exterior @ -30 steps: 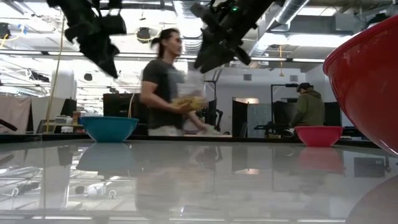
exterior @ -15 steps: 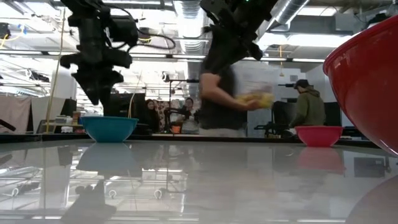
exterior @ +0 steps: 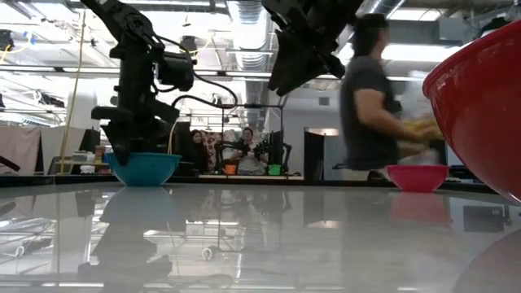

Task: Nest bowls inside each other
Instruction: Stack the blue bowl on top of the green bowl, then stack the pink bowl on top of the blue bowl

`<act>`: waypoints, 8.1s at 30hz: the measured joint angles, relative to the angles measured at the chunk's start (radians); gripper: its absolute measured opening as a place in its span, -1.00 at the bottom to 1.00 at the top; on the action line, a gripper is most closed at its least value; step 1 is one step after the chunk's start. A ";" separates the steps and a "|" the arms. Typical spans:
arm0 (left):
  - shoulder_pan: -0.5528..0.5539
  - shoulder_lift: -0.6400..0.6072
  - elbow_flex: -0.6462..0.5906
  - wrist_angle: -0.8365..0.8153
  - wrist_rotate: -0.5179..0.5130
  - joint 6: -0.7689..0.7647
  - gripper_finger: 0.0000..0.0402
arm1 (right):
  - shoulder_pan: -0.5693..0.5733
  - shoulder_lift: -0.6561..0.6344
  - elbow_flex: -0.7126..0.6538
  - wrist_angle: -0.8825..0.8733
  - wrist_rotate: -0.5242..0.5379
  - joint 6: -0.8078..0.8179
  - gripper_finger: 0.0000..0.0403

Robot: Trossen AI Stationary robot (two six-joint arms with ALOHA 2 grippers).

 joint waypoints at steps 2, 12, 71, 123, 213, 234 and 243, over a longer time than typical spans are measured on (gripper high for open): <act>0.001 0.013 0.000 0.004 0.006 -0.001 0.11 | 0.001 0.000 0.000 0.000 0.000 0.011 -0.39; -0.002 0.019 0.003 0.011 -0.017 0.008 -0.92 | 0.043 -0.009 -0.001 -0.081 0.039 0.063 -0.39; -0.932 0.162 0.238 0.093 -0.406 0.019 -1.00 | -0.121 0.159 0.026 0.128 -0.241 0.258 0.05; -0.836 -0.574 -0.476 0.952 -0.133 -0.328 -0.76 | 0.739 -0.455 -0.212 -0.544 0.003 1.201 -0.90; -0.854 -0.572 -0.550 1.050 -0.091 -0.282 -1.00 | 0.232 -0.232 0.009 -0.876 0.043 1.035 -0.20; -0.855 -0.572 -0.549 1.011 -0.039 -0.315 -1.00 | -0.463 -0.519 -0.147 -0.933 -0.025 0.547 -0.19; -0.855 -0.572 -0.549 1.039 -0.017 -0.313 -1.00 | -0.458 -0.757 -0.376 -0.812 -0.039 0.615 -0.19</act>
